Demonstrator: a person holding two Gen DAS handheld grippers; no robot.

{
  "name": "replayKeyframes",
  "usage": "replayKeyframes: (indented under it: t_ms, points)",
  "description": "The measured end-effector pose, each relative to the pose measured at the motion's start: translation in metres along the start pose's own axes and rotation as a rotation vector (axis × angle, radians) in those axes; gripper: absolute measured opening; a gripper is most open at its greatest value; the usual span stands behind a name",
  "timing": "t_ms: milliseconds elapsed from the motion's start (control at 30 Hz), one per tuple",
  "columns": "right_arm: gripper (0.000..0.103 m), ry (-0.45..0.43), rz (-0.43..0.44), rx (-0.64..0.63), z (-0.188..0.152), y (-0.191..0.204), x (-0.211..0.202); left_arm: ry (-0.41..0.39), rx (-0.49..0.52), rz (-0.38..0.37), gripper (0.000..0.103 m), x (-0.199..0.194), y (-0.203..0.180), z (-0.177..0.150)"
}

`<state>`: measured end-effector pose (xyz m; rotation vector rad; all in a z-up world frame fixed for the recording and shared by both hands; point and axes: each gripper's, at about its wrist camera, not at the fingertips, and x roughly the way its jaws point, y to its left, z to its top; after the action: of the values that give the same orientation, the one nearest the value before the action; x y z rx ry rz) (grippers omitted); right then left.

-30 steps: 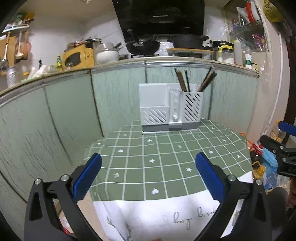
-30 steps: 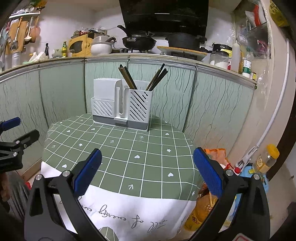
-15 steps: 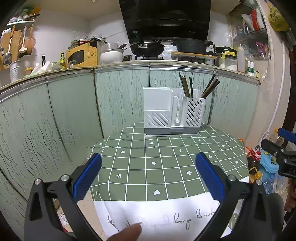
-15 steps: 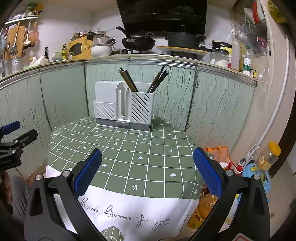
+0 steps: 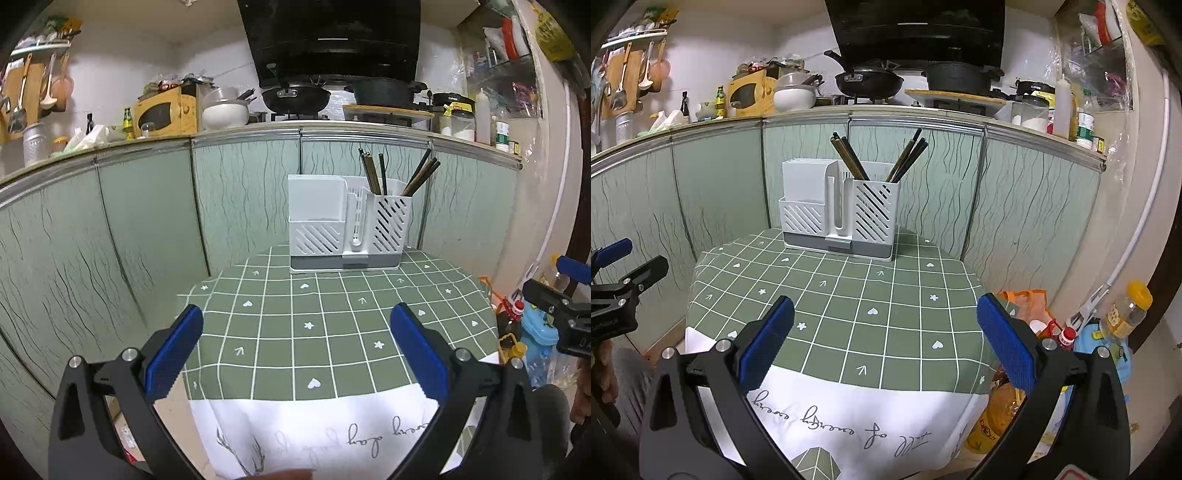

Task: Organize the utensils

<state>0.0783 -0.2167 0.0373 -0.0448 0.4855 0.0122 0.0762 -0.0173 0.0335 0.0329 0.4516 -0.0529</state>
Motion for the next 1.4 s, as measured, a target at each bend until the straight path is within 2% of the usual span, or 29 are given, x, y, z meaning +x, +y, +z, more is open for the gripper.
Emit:
replayKeyframes:
  t_ms: [833, 1400]
  points:
    - [0.095, 0.006, -0.006, 0.011, -0.0029, -0.0024, 0.0026, 0.051, -0.020, -0.031, 0.098, 0.0043, 0.0024, -0.0022]
    - [0.095, 0.002, -0.014, 0.004, -0.0033, -0.0030, 0.0027, 0.056, -0.016, -0.040, 0.098, 0.0092, -0.0017, -0.0023]
